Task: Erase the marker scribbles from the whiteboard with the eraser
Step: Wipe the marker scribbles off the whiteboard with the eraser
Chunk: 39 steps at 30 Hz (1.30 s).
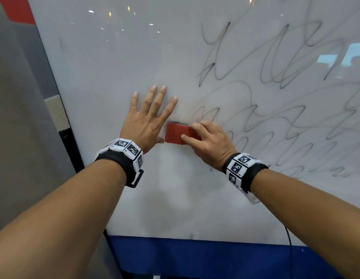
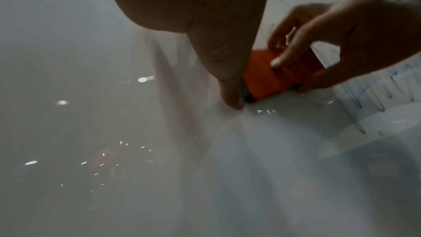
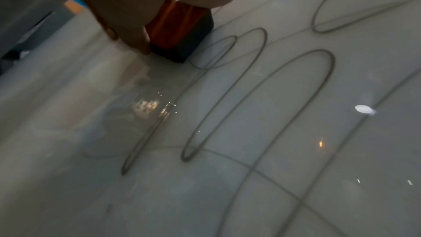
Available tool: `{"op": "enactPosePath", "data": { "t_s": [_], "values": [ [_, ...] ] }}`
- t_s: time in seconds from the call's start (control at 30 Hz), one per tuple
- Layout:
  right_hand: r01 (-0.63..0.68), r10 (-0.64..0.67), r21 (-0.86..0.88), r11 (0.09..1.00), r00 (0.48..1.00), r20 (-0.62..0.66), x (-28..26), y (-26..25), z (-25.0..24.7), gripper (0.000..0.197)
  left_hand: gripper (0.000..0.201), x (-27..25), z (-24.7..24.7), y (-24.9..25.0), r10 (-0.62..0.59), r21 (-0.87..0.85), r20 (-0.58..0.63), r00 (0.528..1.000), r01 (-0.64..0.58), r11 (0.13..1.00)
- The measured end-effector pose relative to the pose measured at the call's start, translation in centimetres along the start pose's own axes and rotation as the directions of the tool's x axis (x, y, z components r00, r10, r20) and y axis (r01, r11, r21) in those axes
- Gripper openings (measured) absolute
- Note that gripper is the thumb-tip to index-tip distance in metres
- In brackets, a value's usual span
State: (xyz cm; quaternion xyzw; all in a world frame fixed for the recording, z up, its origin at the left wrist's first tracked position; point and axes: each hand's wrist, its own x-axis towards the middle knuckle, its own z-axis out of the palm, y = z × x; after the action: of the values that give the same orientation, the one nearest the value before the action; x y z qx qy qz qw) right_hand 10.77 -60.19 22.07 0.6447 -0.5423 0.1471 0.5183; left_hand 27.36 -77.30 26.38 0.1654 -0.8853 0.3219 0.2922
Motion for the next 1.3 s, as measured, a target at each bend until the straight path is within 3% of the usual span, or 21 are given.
{"op": "enactPosePath", "data": {
  "t_s": [0.1, 0.17, 0.3, 0.4, 0.6, 0.77, 0.97, 1.13, 1.3],
  "values": [
    [0.135, -0.136, 0.015, 0.991, 0.986, 0.098, -0.3, 0.0, -0.2, 0.027, 0.122, 0.3, -0.3, -0.2, 0.02, -0.016, -0.039, 0.999, -0.021, 1.0],
    [0.162, -0.164, 0.021, 0.986, 0.981, 0.101, 0.8, 1.1, -0.8, 0.026, 0.126, 0.7, -0.7, -0.3, 0.015, -0.009, -0.04, 0.999, -0.015, 1.0],
    [0.006, -0.006, -0.048, 0.999, 1.0, 0.005, 3.4, 2.9, -2.1, 0.022, 0.141, 1.3, -1.3, -0.5, -0.035, -0.024, 0.013, 0.999, 0.035, 0.999],
    [-0.032, 0.03, -0.057, 0.998, 0.999, -0.031, 2.5, 2.3, -1.6, 0.025, 0.142, 1.3, -1.2, -0.4, -0.06, -0.027, 0.032, 0.998, 0.061, 0.998],
    [0.166, -0.164, -0.01, 0.986, 0.982, 0.096, 0.6, 2.0, -1.5, 0.026, 0.139, 1.4, -1.5, -0.7, -0.073, -0.016, 0.008, 0.997, 0.073, 0.997],
    [-0.016, 0.014, -0.062, 0.998, 0.999, -0.034, 3.6, 4.3, -2.7, 0.027, 0.138, 1.9, -2.0, -0.3, -0.08, -0.056, 0.029, 0.996, 0.082, 0.995],
    [0.107, -0.104, -0.056, 0.993, 0.993, 0.06, 0.9, 3.3, -1.7, 0.036, 0.139, 2.1, -2.3, 0.6, -0.102, -0.101, 0.065, 0.993, 0.109, 0.989],
    [-0.035, 0.033, -0.084, 0.996, 0.999, -0.03, 3.9, 5.7, -3.7, 0.033, 0.144, 3.3, -3.7, 1.1, -0.14, -0.133, 0.104, 0.985, 0.153, 0.979],
    [-0.021, 0.021, -0.071, 0.997, 1.0, 0.008, 2.8, 4.8, -3.2, 0.038, 0.143, 3.7, -3.8, 1.8, -0.175, -0.14, 0.119, 0.977, 0.191, 0.972]
  ]
}}
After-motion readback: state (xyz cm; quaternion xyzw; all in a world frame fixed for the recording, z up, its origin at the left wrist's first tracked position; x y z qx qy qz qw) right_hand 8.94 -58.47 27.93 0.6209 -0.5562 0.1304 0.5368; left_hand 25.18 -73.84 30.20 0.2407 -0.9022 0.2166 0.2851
